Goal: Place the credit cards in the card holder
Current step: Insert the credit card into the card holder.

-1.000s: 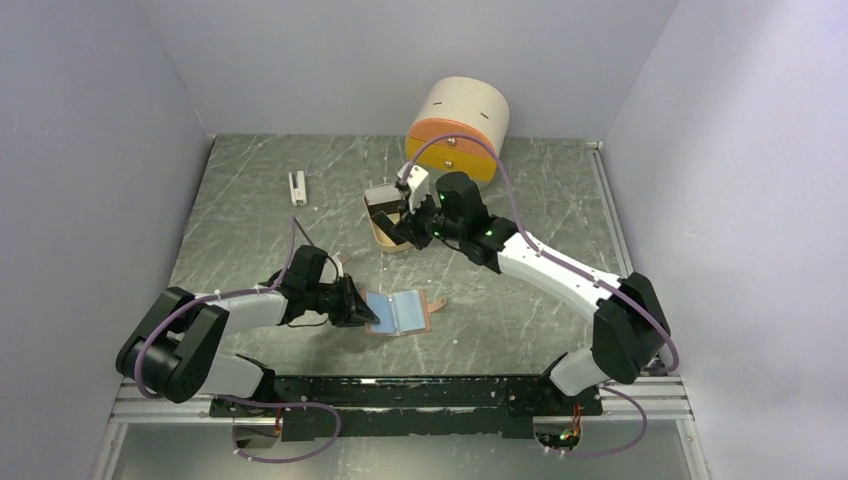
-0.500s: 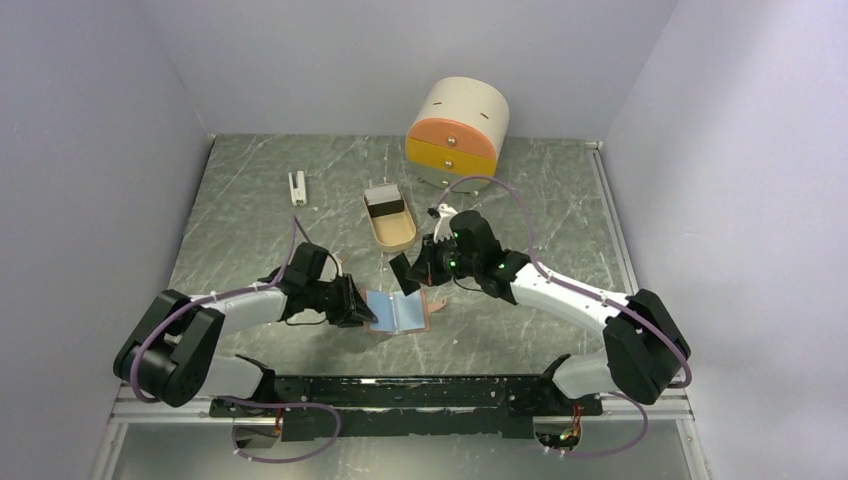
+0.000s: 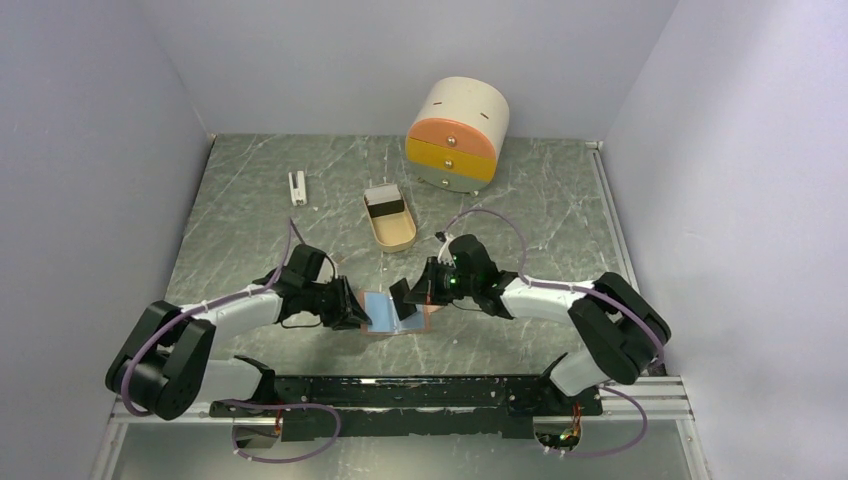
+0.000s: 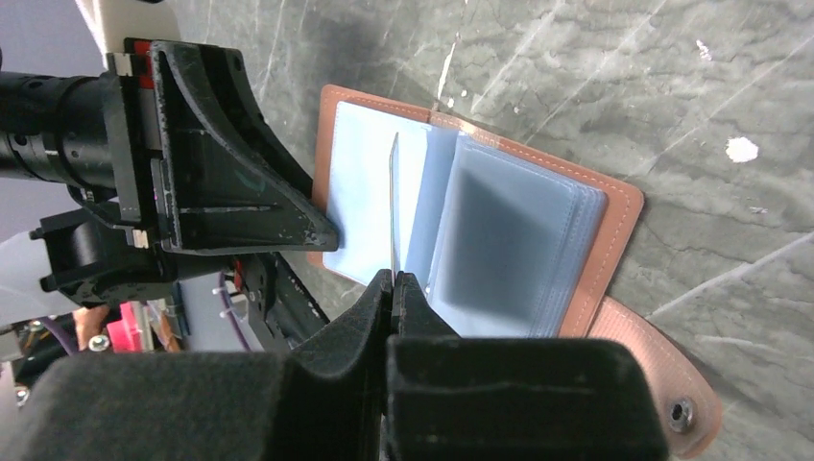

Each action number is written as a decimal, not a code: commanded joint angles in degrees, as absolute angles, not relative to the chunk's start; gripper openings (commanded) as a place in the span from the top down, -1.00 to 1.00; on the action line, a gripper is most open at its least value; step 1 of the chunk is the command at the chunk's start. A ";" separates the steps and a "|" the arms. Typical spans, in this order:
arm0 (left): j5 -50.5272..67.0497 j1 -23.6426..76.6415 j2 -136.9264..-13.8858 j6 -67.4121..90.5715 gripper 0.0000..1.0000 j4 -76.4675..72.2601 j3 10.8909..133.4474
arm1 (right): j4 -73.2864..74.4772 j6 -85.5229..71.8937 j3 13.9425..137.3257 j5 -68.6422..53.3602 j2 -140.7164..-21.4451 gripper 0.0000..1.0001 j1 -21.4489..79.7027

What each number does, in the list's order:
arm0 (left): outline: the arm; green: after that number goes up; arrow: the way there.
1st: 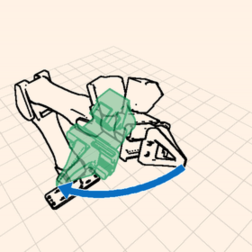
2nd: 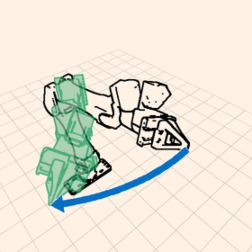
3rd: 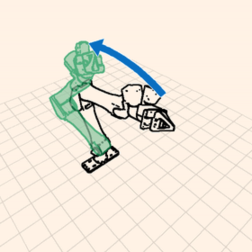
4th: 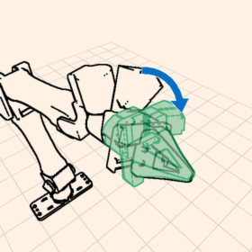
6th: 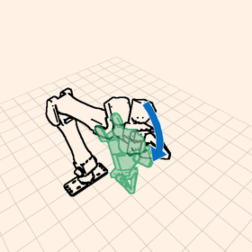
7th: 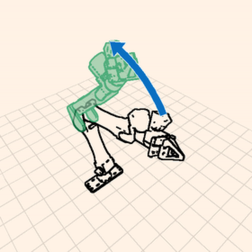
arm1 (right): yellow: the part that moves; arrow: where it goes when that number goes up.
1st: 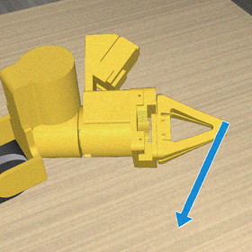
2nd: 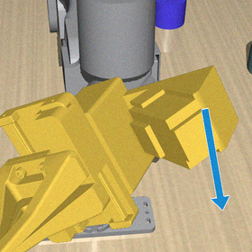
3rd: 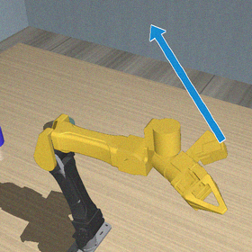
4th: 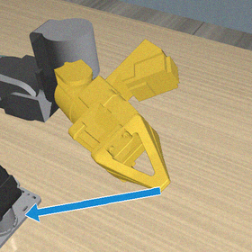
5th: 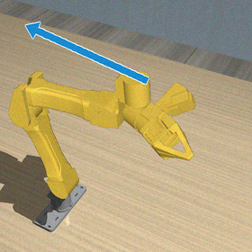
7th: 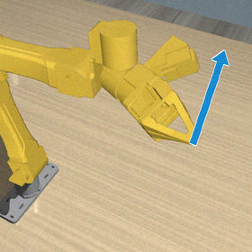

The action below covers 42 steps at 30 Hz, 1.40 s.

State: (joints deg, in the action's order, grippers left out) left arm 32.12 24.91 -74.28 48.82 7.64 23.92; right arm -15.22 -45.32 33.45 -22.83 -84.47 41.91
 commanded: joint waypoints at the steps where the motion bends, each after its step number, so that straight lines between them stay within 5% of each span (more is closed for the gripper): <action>1: 31.18 24.04 -72.33 48.15 0.41 9.33 23.45 | -24.01 -50.55 31.36 -25.12 -86.66 1.00 42.08; 8: 33.18 23.34 -70.90 49.39 0.54 7.55 21.49 | -29.54 -54.31 28.05 -25.24 -89.67 1.00 42.00; 12: 33.24 23.22 -70.10 48.73 0.82 7.83 21.10 | -31.10 -54.55 27.53 -24.94 -90.90 1.00 42.11; 26: 33.40 23.20 -70.05 48.64 0.52 6.97 19.73 | -34.94 -56.19 26.51 -25.47 -93.72 1.00 42.71; 42: 36.89 22.54 -67.57 50.19 0.70 4.18 16.64 | -38.87 -57.18 24.89 -26.05 -96.76 1.00 43.24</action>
